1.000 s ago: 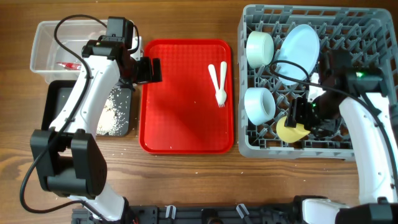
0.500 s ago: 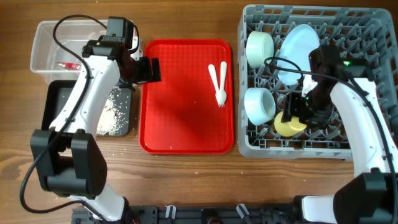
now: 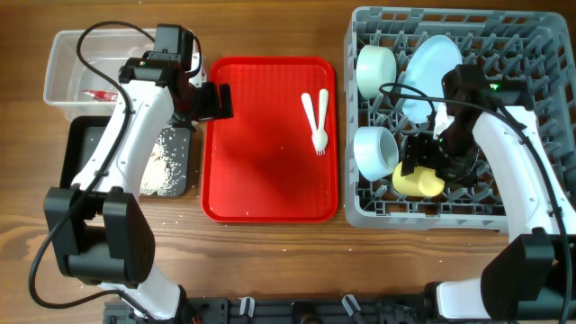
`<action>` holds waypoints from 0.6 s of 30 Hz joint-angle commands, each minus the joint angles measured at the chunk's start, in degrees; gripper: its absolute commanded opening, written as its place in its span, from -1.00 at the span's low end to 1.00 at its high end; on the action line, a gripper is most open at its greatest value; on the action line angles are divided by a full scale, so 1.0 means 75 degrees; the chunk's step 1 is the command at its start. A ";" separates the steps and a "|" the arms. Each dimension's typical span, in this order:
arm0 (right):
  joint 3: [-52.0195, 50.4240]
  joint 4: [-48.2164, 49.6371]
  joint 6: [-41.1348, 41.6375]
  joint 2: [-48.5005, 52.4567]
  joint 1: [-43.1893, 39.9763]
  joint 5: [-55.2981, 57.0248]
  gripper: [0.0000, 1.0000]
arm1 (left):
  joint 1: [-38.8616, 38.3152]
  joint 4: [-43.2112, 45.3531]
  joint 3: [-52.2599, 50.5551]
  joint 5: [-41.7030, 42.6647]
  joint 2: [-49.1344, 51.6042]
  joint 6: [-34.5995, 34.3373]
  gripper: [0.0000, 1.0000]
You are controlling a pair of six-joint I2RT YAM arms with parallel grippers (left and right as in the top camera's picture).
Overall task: Sort waste into correct bins and load items into the dishwasher rack
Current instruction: 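Carry the yellow cup right and lay it in the rack, then release the cup and reach the right gripper to the white utensils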
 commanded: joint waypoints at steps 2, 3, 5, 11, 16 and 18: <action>0.0268 -0.0087 0.0026 -0.0160 0.0052 0.0096 0.71 | -0.0023 0.0017 0.0087 -0.0119 -0.0050 -0.0102 1.00; 0.0396 -0.0128 0.0026 -0.0277 0.0052 0.0096 0.72 | -0.0023 0.0017 0.0087 -0.0119 -0.0050 -0.0102 1.00; 0.0589 -0.0192 0.0023 -0.0443 0.0052 0.0096 0.72 | -0.0023 0.0017 0.0087 -0.0119 -0.0050 -0.0102 1.00; 0.1591 -0.0542 0.0012 -0.0842 0.0052 0.0093 0.75 | -0.0023 0.0009 0.0087 -0.0117 -0.0050 -0.0102 1.00; 0.2291 -0.0498 -0.0099 -0.0918 0.0052 -0.0189 0.74 | -0.0023 -0.0026 0.0087 -0.0117 -0.0050 -0.0105 0.99; 0.2393 -0.0385 -0.0221 -0.0918 0.0052 -0.0498 0.74 | -0.0023 -0.0041 0.0087 -0.0117 -0.0050 -0.0105 1.00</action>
